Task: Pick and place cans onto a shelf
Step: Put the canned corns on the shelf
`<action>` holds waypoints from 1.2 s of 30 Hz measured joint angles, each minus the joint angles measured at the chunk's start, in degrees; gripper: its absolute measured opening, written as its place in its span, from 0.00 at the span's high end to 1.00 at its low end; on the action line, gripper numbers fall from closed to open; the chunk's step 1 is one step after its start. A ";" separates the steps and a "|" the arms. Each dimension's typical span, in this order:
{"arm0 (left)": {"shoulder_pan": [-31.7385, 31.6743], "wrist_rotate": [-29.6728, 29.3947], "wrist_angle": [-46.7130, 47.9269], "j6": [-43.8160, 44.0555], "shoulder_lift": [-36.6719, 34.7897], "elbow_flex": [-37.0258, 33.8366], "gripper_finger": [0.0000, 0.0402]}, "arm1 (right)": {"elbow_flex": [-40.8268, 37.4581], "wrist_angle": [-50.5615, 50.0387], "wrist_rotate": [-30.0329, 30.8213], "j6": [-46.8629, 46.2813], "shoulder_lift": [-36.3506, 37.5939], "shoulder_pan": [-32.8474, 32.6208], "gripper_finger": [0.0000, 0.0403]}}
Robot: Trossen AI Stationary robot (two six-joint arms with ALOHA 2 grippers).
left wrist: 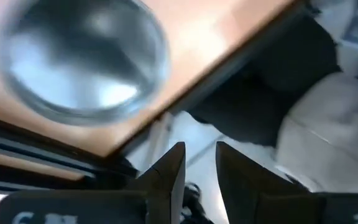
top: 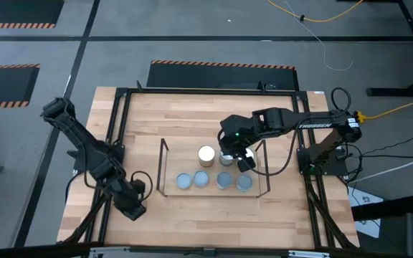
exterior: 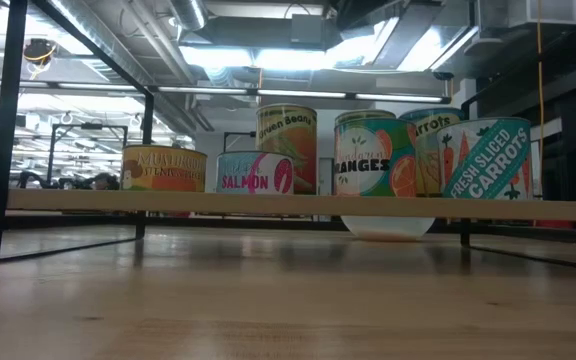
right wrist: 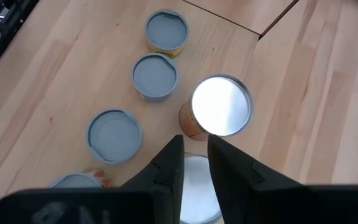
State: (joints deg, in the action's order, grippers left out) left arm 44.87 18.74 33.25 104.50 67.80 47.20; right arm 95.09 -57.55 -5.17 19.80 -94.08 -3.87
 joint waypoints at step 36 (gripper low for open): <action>2.90 -15.52 5.08 -1.12 3.83 0.01 0.79 | -0.02 0.72 -0.02 -0.23 0.00 0.01 0.81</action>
State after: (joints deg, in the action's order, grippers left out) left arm 47.77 3.21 38.33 103.38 71.64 47.21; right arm 95.07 -56.84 -5.19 19.57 -94.08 -3.86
